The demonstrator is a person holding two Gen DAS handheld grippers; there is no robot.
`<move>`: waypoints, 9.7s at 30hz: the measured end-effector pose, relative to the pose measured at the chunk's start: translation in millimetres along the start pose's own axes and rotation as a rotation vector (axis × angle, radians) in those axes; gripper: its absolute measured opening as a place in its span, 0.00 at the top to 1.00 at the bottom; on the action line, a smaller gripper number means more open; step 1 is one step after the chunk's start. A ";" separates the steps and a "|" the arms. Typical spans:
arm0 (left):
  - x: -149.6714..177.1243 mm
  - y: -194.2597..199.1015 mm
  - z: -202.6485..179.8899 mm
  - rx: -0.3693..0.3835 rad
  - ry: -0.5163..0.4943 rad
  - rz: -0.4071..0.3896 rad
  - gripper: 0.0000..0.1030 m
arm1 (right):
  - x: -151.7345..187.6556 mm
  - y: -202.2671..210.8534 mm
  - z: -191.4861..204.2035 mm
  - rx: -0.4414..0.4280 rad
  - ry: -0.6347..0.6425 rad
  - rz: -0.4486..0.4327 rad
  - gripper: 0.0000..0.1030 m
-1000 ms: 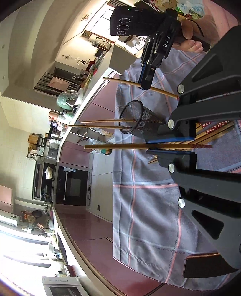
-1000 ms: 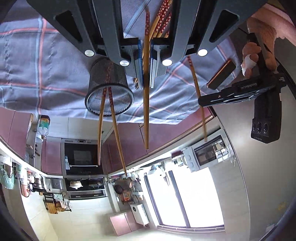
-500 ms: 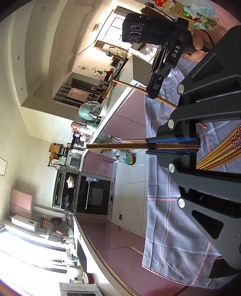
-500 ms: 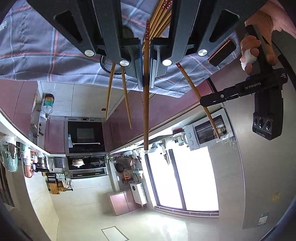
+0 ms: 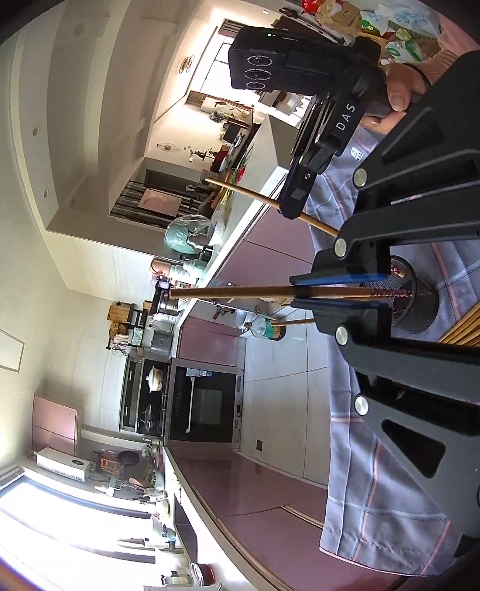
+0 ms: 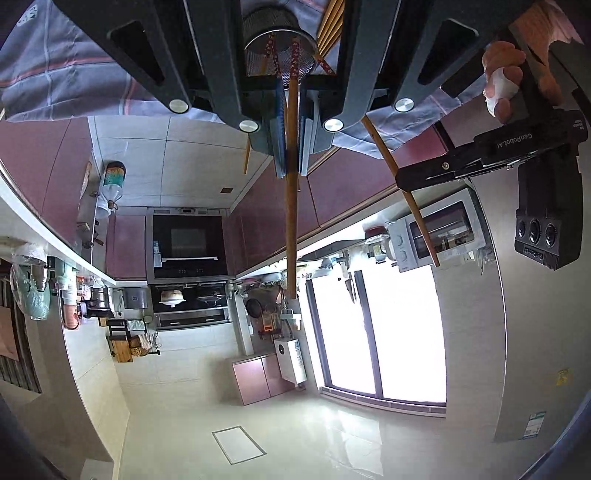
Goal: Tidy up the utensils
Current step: 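Raise both held chopsticks upright and carry them over the mesh cup, then drop both chopsticks into the mesh cup and open both tools, then bring both open tools back over the remaining chopsticks, then close the right tool on a chopstick while the left tool grasps another, then raise both held chopsticks upright and carry them over the mesh cup, then lower both chopsticks into the mesh cup and open both tools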
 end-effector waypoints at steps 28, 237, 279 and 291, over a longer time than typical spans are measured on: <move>53.3 -120.5 33.3 -0.038 -0.010 0.325 0.93 | 49.7 -85.4 -22.5 0.078 -0.019 0.297 0.95; 61.1 6.4 35.3 0.023 0.097 0.097 0.93 | 57.0 7.6 13.5 -0.070 -0.055 0.139 0.95; 15.1 -60.6 26.1 -0.022 0.051 0.106 0.93 | 4.8 -11.0 -13.1 0.027 -0.072 -0.002 0.95; 17.1 -75.5 26.0 -0.025 0.026 0.160 0.93 | 7.5 -28.1 -13.1 0.031 -0.075 0.045 0.95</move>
Point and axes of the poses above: each gripper's, at about its wrist camera, not at the fingertips, and y roughly against the way its jaws point, z to its left, x to its underside, the point moved 3 cm from there along -y, roughly the way its jaws point, and after that the axes turned 3 degrees about z, right-handed, at the moved point
